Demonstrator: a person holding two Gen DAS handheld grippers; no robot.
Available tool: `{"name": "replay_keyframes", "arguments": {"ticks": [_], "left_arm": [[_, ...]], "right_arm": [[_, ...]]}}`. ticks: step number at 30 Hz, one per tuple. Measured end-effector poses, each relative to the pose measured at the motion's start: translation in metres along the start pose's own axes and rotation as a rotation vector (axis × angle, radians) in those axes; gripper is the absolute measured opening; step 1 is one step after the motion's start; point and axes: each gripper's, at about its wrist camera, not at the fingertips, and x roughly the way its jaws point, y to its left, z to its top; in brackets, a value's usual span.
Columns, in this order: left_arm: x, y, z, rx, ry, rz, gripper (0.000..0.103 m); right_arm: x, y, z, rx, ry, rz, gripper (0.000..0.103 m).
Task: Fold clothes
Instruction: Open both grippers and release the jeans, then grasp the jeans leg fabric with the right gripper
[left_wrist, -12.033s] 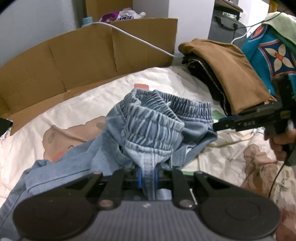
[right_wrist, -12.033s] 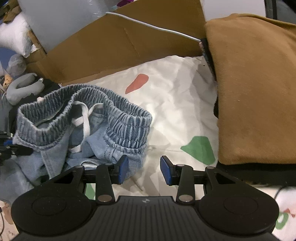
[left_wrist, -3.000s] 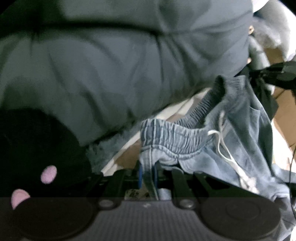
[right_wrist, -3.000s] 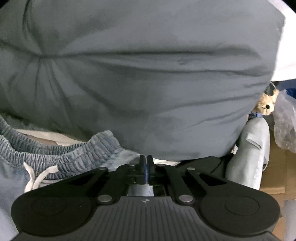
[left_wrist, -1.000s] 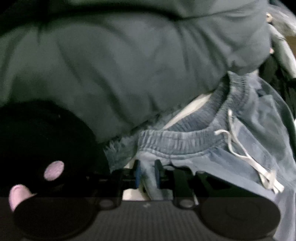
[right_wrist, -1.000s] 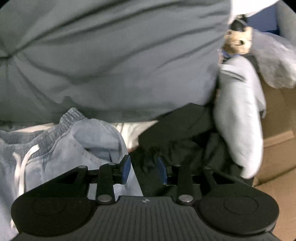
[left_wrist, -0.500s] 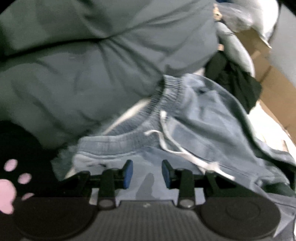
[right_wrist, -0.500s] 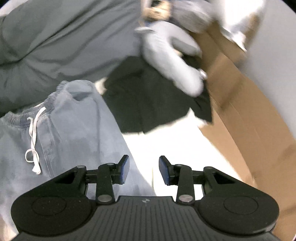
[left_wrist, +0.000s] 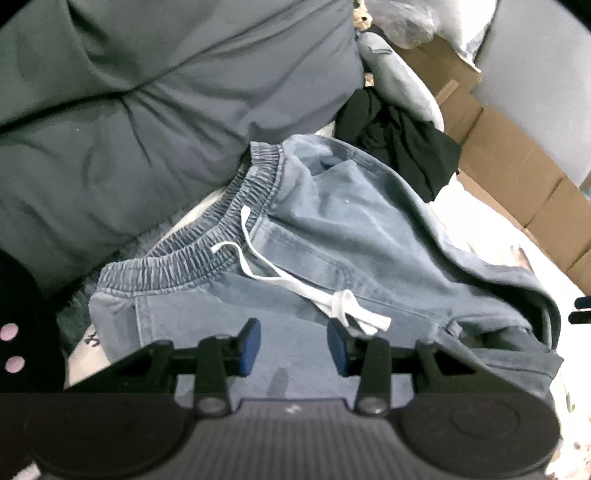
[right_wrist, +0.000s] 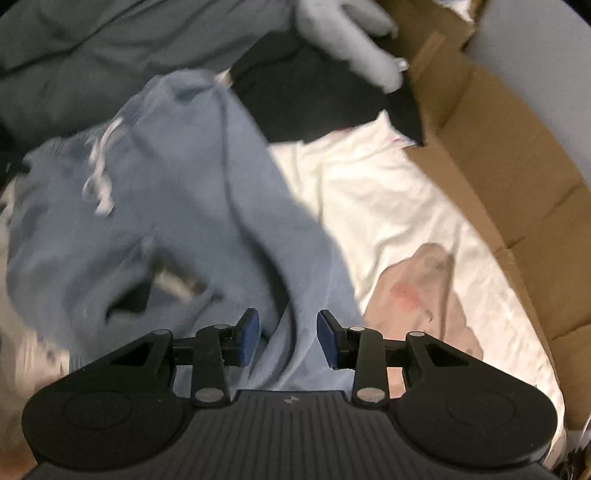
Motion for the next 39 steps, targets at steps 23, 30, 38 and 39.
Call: {"name": "replay_keyframes", "arguments": {"ticks": [23,30,38,39], "left_arm": [[-0.001,-0.05,-0.022,-0.035,0.048,-0.086,0.042],[-0.015,-0.057,-0.029,-0.046,0.035,-0.091,0.042],[0.001,-0.078,-0.02,0.017,0.079,-0.104,0.041],[0.003,-0.082,-0.015,0.027,0.077,-0.108,0.041]], "right_arm": [[0.04,-0.018,-0.099,0.433,-0.159,0.127,0.026],[0.055,-0.015,-0.1,0.5,-0.156,0.124,0.026],[0.042,-0.018,-0.115,0.511,-0.188,0.205,0.002],[0.038,-0.018,-0.115,0.511,-0.194,0.208,0.001]]}}
